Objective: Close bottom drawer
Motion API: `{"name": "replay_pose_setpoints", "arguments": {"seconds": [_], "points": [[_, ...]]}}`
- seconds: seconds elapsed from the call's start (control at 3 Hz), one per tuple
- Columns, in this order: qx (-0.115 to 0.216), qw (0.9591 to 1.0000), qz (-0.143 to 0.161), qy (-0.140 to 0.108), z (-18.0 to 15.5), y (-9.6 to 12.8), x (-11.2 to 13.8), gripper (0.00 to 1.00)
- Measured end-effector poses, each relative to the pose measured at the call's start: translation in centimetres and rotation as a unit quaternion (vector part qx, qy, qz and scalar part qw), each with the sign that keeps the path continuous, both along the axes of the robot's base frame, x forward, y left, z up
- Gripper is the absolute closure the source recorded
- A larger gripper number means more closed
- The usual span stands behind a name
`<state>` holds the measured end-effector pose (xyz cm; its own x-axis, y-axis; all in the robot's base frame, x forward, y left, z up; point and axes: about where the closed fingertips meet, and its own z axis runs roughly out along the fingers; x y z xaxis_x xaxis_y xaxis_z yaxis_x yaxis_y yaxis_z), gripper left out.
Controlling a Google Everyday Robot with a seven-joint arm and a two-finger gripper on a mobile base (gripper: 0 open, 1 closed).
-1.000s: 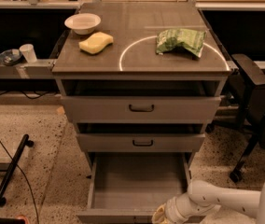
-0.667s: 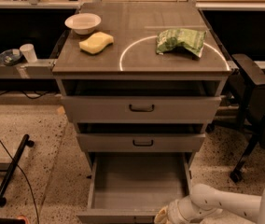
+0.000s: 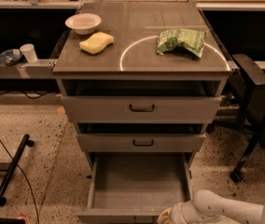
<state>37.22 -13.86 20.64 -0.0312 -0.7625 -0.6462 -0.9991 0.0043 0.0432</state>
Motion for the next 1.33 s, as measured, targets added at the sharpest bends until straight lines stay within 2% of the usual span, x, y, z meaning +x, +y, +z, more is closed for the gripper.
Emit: {"name": "replay_pose_setpoints", "arguments": {"seconds": [0.33,0.67,1.33], "points": [[-0.005,0.9998,-0.014,-0.013,-0.9,-0.5,0.4,1.0],[-0.003,0.9994,-0.025,-0.024,-1.5,1.0,1.7,0.97],[-0.003,0.9994,-0.025,-0.024,-1.5,1.0,1.7,0.5]]}}
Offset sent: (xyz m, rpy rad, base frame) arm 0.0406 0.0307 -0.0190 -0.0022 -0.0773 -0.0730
